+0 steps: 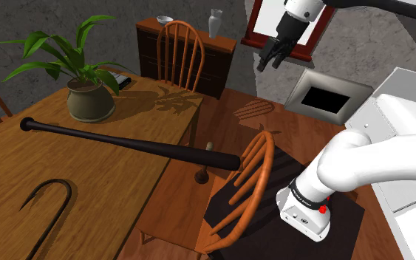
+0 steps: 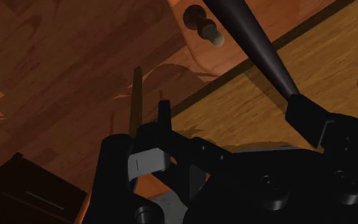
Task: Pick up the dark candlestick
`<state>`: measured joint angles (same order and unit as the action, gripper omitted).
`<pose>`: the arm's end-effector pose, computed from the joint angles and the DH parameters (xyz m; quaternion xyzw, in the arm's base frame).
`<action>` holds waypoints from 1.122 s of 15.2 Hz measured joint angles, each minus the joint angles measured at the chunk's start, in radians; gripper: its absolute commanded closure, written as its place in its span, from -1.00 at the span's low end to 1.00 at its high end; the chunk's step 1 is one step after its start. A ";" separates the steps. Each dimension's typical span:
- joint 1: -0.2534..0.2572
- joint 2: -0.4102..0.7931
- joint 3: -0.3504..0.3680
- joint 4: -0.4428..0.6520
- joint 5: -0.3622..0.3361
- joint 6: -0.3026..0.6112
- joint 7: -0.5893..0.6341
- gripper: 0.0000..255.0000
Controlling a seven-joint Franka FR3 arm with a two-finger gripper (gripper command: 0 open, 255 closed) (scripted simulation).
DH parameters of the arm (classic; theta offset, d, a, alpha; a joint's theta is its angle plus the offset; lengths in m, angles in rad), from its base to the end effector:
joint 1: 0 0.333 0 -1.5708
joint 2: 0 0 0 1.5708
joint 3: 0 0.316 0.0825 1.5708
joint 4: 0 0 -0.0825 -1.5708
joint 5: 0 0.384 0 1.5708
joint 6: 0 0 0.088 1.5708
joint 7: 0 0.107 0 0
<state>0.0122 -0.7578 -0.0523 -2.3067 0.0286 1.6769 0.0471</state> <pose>0.3257 -0.0158 0.6150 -0.9967 0.0381 -0.0632 0.0329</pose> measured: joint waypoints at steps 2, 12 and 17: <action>0.001 0.013 0.003 -0.004 0.000 0.009 0.002 -1.00; 0.023 0.264 0.073 -0.076 0.009 0.183 0.076 -1.00; 0.032 0.417 0.103 -0.084 0.006 0.265 0.113 -1.00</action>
<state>0.0447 -0.3405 0.0502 -2.3912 0.0351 1.9420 0.1596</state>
